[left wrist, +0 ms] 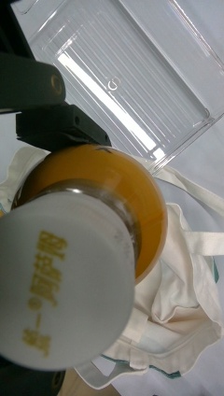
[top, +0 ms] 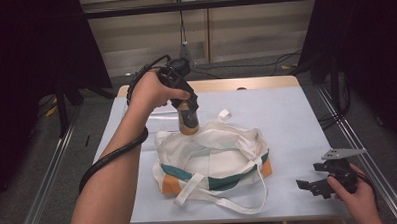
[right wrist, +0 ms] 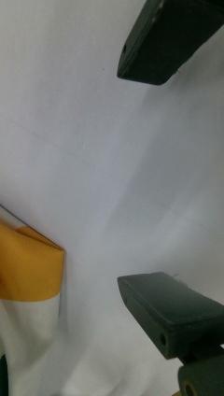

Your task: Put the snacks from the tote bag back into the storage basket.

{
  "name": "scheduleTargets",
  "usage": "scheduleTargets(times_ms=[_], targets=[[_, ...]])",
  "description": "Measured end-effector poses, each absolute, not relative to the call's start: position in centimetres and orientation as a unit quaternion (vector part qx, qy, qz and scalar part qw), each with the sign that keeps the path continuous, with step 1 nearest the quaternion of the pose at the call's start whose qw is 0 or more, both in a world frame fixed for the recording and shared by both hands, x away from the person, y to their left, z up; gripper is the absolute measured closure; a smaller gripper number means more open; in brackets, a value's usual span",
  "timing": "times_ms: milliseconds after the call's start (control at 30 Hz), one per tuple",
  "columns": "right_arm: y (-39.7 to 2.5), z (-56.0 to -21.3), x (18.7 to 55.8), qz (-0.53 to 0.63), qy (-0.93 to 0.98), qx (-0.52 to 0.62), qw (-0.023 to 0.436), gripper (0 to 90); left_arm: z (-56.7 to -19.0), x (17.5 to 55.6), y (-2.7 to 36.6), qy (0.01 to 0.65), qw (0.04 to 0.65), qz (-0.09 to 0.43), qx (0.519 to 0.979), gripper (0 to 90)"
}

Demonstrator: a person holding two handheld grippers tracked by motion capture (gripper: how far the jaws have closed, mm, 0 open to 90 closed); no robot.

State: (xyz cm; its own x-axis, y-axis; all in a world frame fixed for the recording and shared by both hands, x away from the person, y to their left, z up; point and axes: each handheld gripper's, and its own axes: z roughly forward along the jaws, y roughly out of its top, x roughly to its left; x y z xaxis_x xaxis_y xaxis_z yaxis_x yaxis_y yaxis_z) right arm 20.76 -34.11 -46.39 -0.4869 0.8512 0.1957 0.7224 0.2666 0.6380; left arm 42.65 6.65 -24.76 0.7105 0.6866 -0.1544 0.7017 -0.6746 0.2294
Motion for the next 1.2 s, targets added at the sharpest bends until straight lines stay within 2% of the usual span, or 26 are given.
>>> scheduleTargets(times_ms=[1200], targets=[[-34.1, -46.4, 20.8, 0.345, 0.791, 0.497, 0.090, 2.6, -25.1, 44.7, 7.1, 0.395, 0.138, -0.028, 0.908, 30.1]])
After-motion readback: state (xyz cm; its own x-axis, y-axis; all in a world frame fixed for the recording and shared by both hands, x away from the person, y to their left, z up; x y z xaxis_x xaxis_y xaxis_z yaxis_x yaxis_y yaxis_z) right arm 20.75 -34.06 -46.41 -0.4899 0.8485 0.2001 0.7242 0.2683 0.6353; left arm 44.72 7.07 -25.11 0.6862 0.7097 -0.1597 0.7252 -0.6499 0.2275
